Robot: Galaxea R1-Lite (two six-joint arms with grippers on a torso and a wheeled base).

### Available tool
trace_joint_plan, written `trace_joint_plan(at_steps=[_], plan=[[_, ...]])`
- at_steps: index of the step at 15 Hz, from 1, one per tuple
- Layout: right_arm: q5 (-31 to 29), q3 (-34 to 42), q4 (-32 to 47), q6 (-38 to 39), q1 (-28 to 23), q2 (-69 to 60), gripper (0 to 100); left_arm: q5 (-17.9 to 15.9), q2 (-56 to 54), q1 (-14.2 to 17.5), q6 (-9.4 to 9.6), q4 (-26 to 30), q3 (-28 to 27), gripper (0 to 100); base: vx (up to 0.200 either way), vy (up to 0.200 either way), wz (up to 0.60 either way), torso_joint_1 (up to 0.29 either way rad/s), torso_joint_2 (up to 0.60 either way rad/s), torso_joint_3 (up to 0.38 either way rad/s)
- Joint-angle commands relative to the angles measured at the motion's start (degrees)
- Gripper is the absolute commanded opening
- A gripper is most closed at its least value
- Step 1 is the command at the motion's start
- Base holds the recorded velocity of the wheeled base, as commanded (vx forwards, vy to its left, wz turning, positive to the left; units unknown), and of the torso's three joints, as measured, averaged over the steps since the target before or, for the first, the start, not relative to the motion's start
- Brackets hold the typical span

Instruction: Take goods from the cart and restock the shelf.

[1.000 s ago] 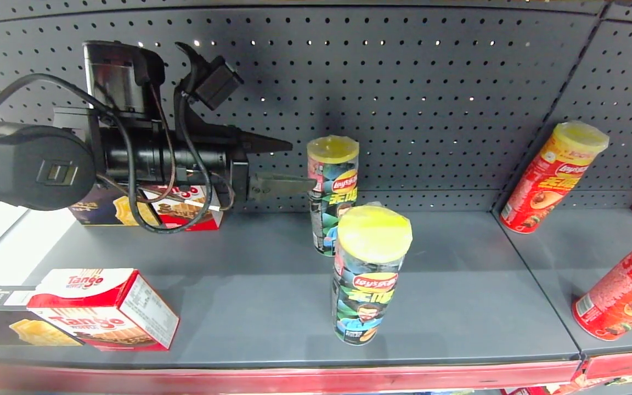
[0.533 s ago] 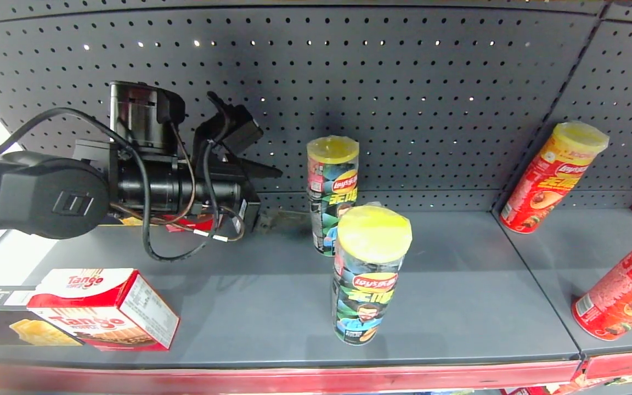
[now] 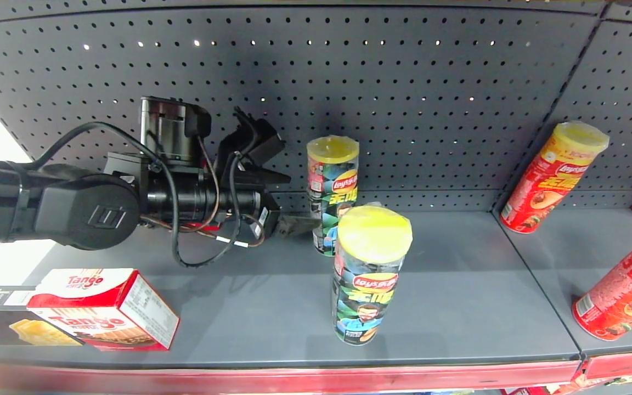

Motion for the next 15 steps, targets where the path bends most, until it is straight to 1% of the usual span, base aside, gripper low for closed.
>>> trace_joint_plan(at_steps=[1,3,4,5,8,11,12,15], plan=[[0.0,0.0,0.0,0.0,0.0,0.1,100,1.9,2.0,-0.3,-0.71,-0.2,-0.6,100,0.000,0.000,0.00,0.000,0.00,0.000],[0.0,0.0,0.0,0.0,0.0,0.1,100,3.6,3.0,-0.4,-1.41,-2.3,-0.7,100,0.000,0.000,0.00,0.000,0.00,0.000],[0.0,0.0,0.0,0.0,0.0,0.1,100,5.0,4.2,-0.6,-1.85,-4.8,-0.7,100,0.000,0.000,0.00,0.000,0.00,0.000],[0.0,0.0,0.0,0.0,0.0,0.1,100,5.4,4.5,-0.6,-2.29,-5.5,-0.7,100,0.000,0.000,0.00,0.000,0.00,0.000],[-0.1,0.0,0.0,0.0,0.0,0.1,100,5.7,4.9,-0.7,-2.56,-5.9,-0.7,100,0.000,0.000,0.00,0.000,0.00,0.000],[-0.1,0.0,0.0,0.0,0.0,0.1,100,6.7,4.9,-0.4,-2.56,-5.9,-0.7,100,0.000,0.000,0.00,0.000,0.00,0.000],[-0.1,0.0,0.0,0.0,0.0,0.1,100,8.1,5.0,-0.3,-2.65,-5.9,-0.8,100,0.000,0.000,0.00,0.000,0.00,0.000],[-0.1,0.0,0.0,0.0,0.0,0.1,100,10.1,5.1,-0.2,-3.61,-5.9,-1.5,100,0.000,0.000,0.00,0.000,0.00,0.000]])
